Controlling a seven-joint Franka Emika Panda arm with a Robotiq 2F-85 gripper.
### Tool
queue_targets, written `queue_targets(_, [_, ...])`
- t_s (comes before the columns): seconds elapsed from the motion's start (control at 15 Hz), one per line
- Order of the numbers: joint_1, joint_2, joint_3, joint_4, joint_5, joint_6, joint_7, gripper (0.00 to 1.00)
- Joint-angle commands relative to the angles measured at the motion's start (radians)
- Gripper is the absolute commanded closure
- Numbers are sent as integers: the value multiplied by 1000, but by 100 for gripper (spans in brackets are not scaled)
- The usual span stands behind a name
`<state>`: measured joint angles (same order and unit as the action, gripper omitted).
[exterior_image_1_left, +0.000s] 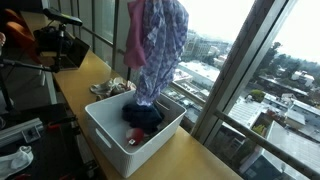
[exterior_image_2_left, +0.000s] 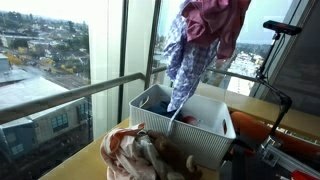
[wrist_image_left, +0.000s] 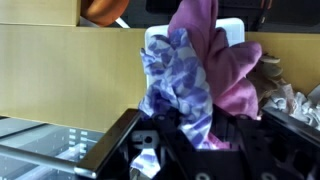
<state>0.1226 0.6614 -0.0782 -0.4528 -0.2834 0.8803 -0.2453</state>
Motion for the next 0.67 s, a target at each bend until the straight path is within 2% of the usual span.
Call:
queue_targets(0.0, [6,-64,-22,-21,-52,-37,-26,94])
queue_targets(0.6, [3,-229,-61,-153,-140,-38,-99,94])
